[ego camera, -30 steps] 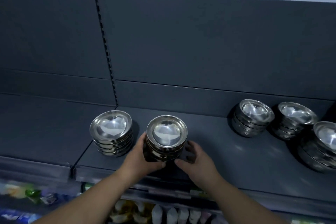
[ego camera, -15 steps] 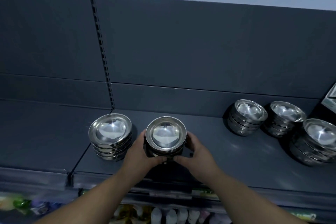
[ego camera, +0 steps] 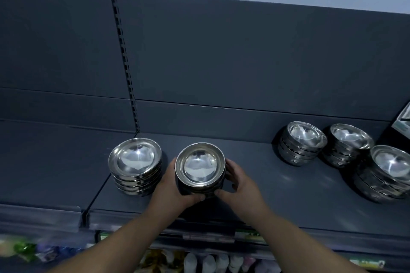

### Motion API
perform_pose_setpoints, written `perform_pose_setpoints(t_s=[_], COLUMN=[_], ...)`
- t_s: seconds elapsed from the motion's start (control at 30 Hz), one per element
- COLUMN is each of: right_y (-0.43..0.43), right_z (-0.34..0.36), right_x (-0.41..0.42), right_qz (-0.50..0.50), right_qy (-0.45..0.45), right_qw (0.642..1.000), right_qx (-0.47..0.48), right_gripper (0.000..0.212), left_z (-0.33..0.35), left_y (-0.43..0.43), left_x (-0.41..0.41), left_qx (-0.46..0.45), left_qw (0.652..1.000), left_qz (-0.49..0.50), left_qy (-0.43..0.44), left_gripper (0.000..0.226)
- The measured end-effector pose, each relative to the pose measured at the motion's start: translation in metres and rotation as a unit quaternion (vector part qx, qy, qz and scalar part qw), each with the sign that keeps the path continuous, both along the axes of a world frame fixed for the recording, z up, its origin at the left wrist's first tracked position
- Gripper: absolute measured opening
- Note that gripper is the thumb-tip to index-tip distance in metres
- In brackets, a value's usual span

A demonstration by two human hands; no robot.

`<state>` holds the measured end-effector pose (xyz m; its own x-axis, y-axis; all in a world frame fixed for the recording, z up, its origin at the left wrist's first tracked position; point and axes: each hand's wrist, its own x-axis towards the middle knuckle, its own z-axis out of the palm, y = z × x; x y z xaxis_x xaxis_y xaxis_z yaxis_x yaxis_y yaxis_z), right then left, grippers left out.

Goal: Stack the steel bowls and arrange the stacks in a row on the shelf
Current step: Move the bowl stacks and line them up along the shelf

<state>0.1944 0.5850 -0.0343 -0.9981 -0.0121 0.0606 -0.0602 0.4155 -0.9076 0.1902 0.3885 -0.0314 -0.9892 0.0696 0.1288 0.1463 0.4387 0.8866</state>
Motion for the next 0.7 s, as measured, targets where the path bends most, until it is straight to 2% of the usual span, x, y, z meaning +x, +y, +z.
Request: perform_pose_setpoints(t_s=[0.13,0.33,0.7], right_y=[0.000,0.002,0.001], right_z=[0.002,-0.001,-0.009], right_x=[-0.001,0.000,0.000], right_qz=[-0.011,-0.016,-0.024], right_qy=[0.004,0.006,0.002], right_qw=[1.000,1.000,1.000], right_qx=[0.010,0.023,0.018], right_gripper=[0.074,0.074,0.074], left_z=[0.002,0.007,0.003], left_y=[0.000,-0.003,-0.006], left_x=[-0.003,-0.005,-0.004], left_qx=[0.011,0.016,0.029], left_qw=[1.000,1.000,0.998], left_qz=[0.001,-0.003,-0.010], left_qy=[-0.012,-0.024,-0.048], left_gripper=[0.115,0.121,0.116])
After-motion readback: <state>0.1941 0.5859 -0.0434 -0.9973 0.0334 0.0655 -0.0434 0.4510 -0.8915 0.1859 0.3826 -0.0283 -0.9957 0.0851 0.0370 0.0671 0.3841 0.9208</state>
